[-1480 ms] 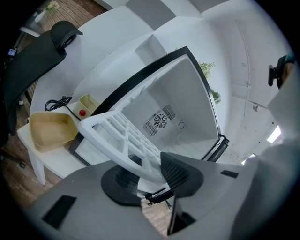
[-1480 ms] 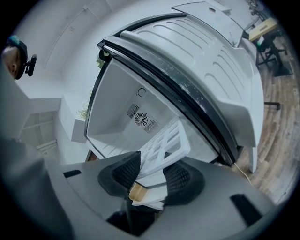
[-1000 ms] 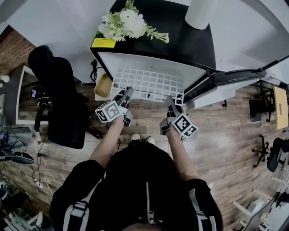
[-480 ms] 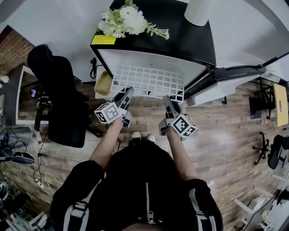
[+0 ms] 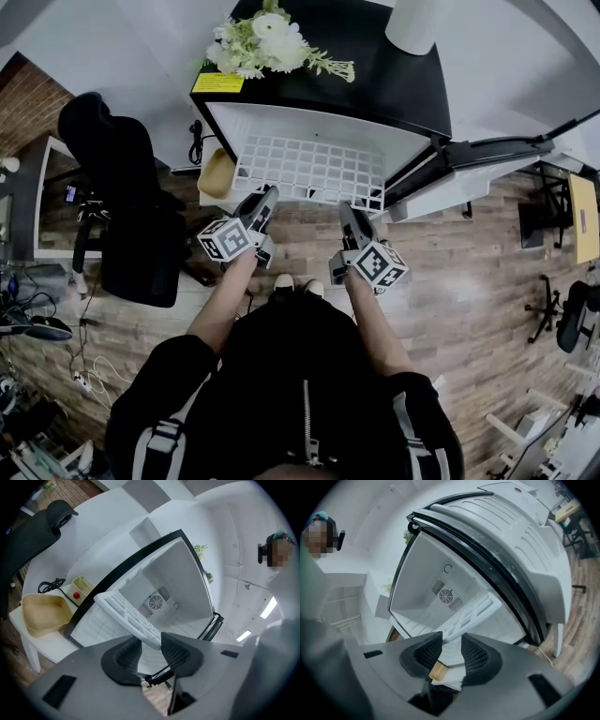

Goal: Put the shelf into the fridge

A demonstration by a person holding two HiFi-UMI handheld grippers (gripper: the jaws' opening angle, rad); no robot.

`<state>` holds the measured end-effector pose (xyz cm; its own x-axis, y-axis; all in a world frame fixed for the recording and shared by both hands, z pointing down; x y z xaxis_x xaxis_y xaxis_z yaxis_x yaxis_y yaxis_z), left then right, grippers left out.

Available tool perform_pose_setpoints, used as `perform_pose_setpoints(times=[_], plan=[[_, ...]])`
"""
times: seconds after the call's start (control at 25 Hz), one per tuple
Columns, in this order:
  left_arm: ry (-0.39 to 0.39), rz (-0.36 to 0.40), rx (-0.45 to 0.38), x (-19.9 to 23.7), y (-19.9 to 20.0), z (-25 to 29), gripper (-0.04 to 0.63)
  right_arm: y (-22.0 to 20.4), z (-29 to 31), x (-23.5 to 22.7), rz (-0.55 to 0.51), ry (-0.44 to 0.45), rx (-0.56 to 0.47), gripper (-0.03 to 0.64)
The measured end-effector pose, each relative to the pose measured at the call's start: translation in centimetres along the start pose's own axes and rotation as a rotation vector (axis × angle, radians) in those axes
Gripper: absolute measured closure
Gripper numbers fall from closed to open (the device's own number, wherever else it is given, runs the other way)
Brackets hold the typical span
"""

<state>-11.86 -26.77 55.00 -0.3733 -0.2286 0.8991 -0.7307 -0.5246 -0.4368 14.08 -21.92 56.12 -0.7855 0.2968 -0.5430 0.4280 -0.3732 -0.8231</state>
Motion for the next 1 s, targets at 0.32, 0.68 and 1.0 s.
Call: perform_pose_setpoints(times=[0.32,0.68,1.0], plan=[[0.006,-0.005,-0.002,0.3,0.5,1.2,0.454,0.4,1.1,-0.5,0.007,-0.024,0.002,0.491],[0.02,-0.005,-0.007,0.7,1.4,2.9,0.454,1.3,2.7,-1.1,0.014,-0.042,0.003,0.489],[0.033,-0.015,-0.015,1.0,2.0,4.5,0.456,2.4,4.2,-1.4,0.018,-0.085,-0.014,0.489]])
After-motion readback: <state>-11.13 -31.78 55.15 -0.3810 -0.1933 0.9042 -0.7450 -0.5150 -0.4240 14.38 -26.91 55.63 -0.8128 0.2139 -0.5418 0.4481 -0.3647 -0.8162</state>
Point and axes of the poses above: the fingertips, and each gripper's own axes: z forward along the fingers, x to its left, y out of its top, the point moved 6 cm from there along -z, backward along the fingers, and after that the axes turned 15 degrees about -z, right-handed, at the moved point
